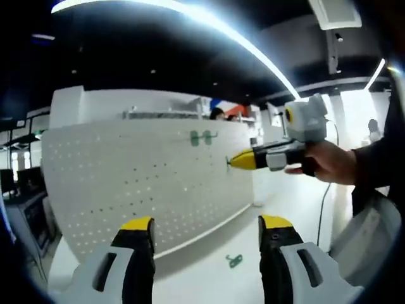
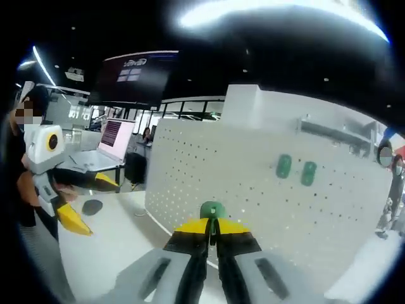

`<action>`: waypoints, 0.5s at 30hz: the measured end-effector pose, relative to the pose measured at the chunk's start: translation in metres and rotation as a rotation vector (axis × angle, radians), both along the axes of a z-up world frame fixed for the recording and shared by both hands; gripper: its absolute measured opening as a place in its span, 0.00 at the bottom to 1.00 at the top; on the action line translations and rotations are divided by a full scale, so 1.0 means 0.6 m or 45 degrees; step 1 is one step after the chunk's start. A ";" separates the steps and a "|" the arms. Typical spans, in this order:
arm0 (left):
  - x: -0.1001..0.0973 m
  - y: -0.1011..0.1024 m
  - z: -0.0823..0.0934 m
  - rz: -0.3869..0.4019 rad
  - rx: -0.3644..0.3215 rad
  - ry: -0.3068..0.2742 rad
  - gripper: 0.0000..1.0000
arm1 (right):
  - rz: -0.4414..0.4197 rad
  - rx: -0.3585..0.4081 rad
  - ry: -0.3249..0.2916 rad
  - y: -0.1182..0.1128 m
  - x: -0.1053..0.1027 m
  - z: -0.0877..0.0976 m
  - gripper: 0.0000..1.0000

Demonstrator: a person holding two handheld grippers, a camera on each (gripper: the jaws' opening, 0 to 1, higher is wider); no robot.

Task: Insert the hook assembly into the mounting plate slot until the hook locks in place.

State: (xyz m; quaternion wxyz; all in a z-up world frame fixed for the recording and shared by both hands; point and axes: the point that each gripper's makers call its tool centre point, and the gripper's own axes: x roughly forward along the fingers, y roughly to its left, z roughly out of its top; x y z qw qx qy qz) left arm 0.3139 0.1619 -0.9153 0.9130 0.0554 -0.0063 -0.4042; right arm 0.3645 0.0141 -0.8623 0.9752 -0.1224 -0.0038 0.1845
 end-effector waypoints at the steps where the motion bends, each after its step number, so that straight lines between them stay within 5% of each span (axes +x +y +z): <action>1: 0.001 0.001 0.001 0.005 0.002 -0.005 0.70 | -0.017 0.001 -0.010 -0.010 0.003 0.007 0.01; 15: 0.002 0.003 0.000 0.022 0.037 -0.030 0.71 | -0.315 0.088 -0.134 -0.162 0.044 0.090 0.01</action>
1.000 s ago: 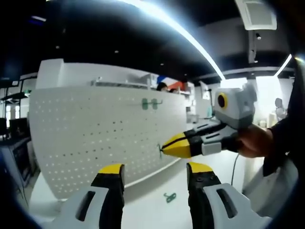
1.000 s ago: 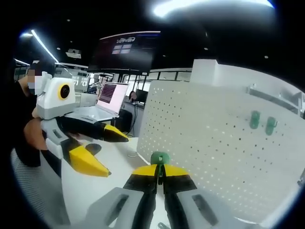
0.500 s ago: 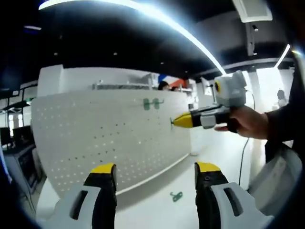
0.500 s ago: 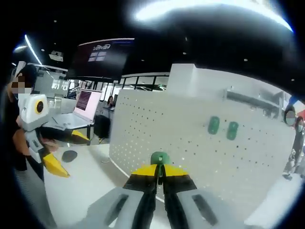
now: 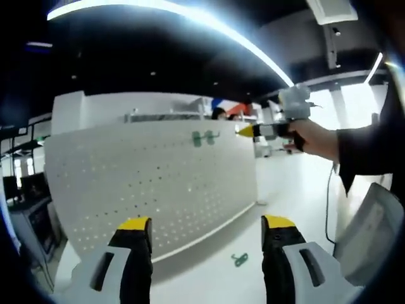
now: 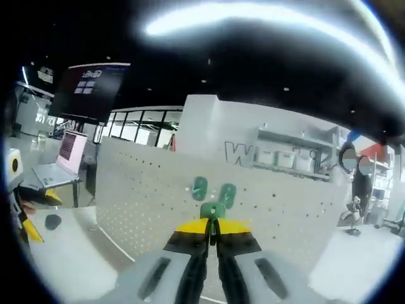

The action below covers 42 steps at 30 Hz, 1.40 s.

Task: Insert the hook assembly into the mounting plate slot until the hook locks in place.

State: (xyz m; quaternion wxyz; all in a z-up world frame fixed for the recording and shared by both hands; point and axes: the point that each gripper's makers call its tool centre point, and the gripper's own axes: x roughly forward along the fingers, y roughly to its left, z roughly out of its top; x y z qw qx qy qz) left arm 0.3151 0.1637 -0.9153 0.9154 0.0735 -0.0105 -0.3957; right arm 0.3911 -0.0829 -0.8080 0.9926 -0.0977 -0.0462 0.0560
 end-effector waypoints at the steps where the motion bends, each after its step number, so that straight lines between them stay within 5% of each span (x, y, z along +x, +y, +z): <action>1: 0.000 0.000 0.000 0.001 0.001 -0.001 0.71 | -0.007 0.001 -0.002 -0.004 0.003 0.002 0.01; 15: 0.008 0.008 -0.004 0.023 0.005 0.013 0.70 | -0.111 0.051 -0.044 -0.060 0.079 0.038 0.01; 24: 0.011 0.014 -0.005 0.037 -0.003 0.022 0.70 | -0.134 0.042 -0.007 -0.074 0.117 0.026 0.01; 42: 0.013 0.012 -0.012 0.024 -0.004 0.050 0.69 | -0.137 0.077 0.008 -0.083 0.142 0.015 0.01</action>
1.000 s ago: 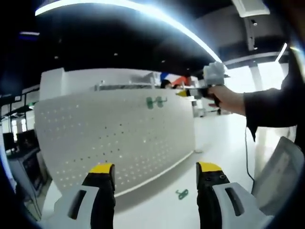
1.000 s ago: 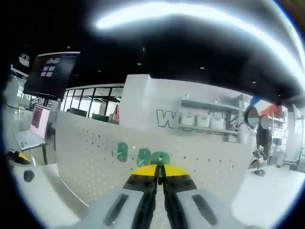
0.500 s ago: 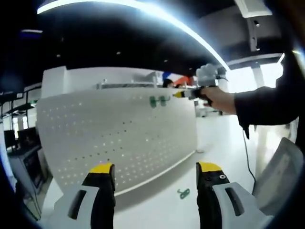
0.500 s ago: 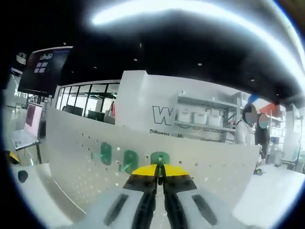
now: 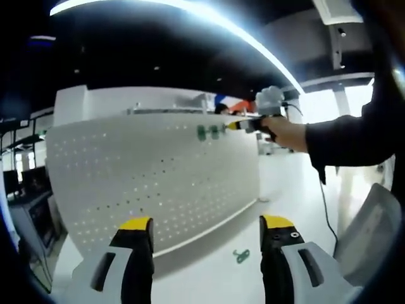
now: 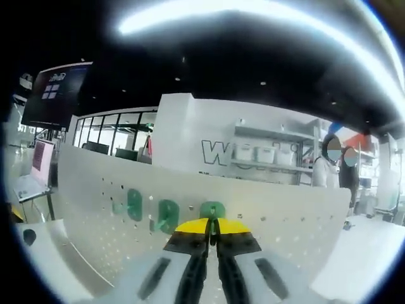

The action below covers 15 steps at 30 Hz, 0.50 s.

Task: Insert the hook assembly into the mounting plate slot until the hook locks in place.

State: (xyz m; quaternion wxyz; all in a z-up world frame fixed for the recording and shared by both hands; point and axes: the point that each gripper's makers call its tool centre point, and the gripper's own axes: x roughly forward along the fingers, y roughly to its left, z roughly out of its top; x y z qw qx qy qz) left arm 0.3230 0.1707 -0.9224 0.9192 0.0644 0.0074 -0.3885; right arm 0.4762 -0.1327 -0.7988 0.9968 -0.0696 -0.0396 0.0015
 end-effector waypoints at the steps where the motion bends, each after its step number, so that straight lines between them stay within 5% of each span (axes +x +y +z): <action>1: 0.000 0.000 0.000 0.000 -0.001 0.001 0.69 | 0.000 0.001 0.000 0.000 0.000 0.000 0.01; 15: -0.001 -0.004 -0.006 -0.016 0.009 0.014 0.67 | -0.014 0.015 0.000 -0.001 0.004 -0.003 0.01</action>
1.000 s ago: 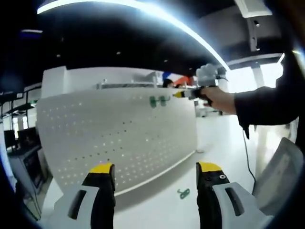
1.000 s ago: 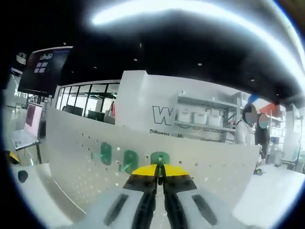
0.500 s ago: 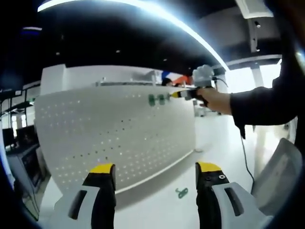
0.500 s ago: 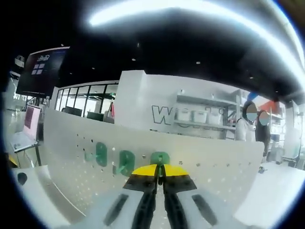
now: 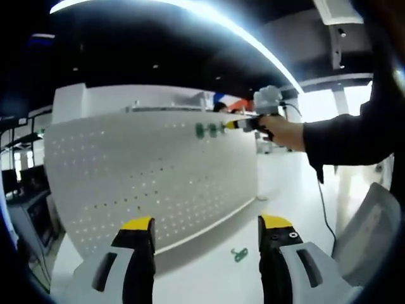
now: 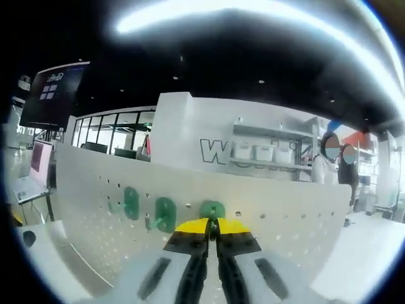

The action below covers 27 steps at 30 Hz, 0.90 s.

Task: Insert the hook assembly into the mounting plate slot until the hook locks in place.

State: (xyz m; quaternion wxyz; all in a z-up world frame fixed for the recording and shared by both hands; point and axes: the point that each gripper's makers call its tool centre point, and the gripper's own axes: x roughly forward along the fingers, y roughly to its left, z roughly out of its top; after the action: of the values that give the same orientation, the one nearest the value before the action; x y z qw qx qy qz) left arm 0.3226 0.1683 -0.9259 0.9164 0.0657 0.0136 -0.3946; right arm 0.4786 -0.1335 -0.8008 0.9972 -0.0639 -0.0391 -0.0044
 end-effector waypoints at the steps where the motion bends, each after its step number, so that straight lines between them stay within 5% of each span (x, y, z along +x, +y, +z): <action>1: 0.000 0.000 0.000 -0.002 -0.001 0.001 0.66 | -0.005 -0.005 -0.004 0.000 0.001 -0.001 0.01; 9: -0.003 -0.004 0.000 -0.019 -0.004 0.008 0.65 | -0.021 -0.005 -0.023 0.003 0.005 -0.010 0.01; 21: -0.002 0.000 0.001 -0.008 -0.006 0.006 0.64 | -0.054 -0.146 0.027 0.002 0.009 -0.019 0.02; 27: -0.003 0.000 -0.001 -0.008 0.005 0.004 0.64 | -0.059 -0.108 0.068 -0.008 0.004 -0.043 0.08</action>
State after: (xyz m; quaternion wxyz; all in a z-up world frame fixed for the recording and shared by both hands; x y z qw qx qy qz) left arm 0.3209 0.1680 -0.9263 0.9150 0.0669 0.0154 -0.3977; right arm 0.4811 -0.1384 -0.8267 0.9939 -0.1071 -0.0110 -0.0242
